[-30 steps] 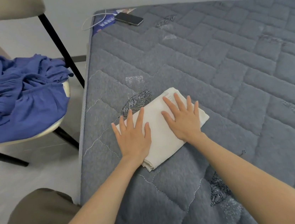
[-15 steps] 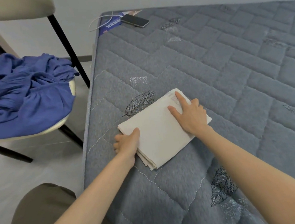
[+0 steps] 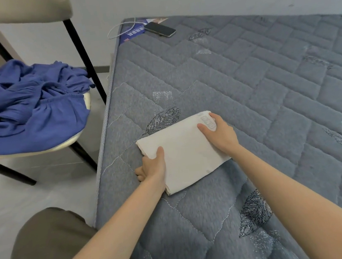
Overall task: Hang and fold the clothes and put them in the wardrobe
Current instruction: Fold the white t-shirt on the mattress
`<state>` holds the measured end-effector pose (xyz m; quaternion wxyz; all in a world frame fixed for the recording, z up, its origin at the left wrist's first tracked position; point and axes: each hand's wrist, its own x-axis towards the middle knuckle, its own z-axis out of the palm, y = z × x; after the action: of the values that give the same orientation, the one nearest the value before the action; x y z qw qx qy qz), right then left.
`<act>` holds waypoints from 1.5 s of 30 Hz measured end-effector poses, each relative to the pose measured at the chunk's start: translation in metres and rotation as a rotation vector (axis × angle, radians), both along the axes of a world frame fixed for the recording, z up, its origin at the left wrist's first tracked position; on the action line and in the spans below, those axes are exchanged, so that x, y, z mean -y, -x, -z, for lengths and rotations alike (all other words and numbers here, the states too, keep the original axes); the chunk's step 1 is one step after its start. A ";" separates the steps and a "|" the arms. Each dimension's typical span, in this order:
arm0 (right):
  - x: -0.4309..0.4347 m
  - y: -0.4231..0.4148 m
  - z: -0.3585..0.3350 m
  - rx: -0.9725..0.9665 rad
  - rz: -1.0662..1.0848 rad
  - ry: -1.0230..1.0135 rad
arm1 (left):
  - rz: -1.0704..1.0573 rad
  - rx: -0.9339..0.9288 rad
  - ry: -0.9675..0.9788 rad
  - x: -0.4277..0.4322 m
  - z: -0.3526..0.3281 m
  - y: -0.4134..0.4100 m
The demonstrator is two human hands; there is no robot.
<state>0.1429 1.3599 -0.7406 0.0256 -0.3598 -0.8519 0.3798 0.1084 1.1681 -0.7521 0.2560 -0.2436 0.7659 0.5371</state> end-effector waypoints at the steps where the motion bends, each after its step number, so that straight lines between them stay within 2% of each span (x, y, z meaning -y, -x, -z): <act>1: 0.002 -0.001 -0.001 -0.021 0.019 0.003 | -0.007 -0.027 -0.043 0.002 -0.003 0.002; 4: 0.012 -0.001 -0.007 -0.074 0.050 0.015 | -0.050 -0.108 -0.183 0.012 -0.011 0.011; 6: 0.023 0.004 -0.016 -0.113 0.044 0.041 | -0.072 -0.164 -0.197 0.024 -0.022 0.019; 10: 0.053 0.021 -0.044 -0.196 -0.028 0.074 | -0.083 -0.280 -0.174 0.059 -0.045 0.038; 16: 0.125 0.062 -0.098 -0.347 -0.167 0.087 | -0.105 -0.455 -0.027 0.141 -0.086 0.074; 23: 0.237 0.116 -0.138 -0.460 -0.356 0.129 | -0.235 -0.571 -0.035 0.264 -0.124 0.105; 36: 0.509 0.225 -0.161 -0.465 -0.657 0.247 | -0.617 -0.486 0.012 0.539 -0.150 0.146; 41: 0.609 0.261 -0.206 -0.463 -0.726 0.287 | -0.708 -0.489 -0.009 0.635 -0.197 0.164; 45: 0.679 0.275 -0.265 -0.494 -0.796 0.338 | -0.756 -0.546 0.025 0.703 -0.262 0.165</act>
<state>-0.1323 0.6809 -0.4755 0.0211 0.0951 -0.8180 0.5670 -0.0565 0.4656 -0.4896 -0.1719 -0.3585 0.6691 0.6278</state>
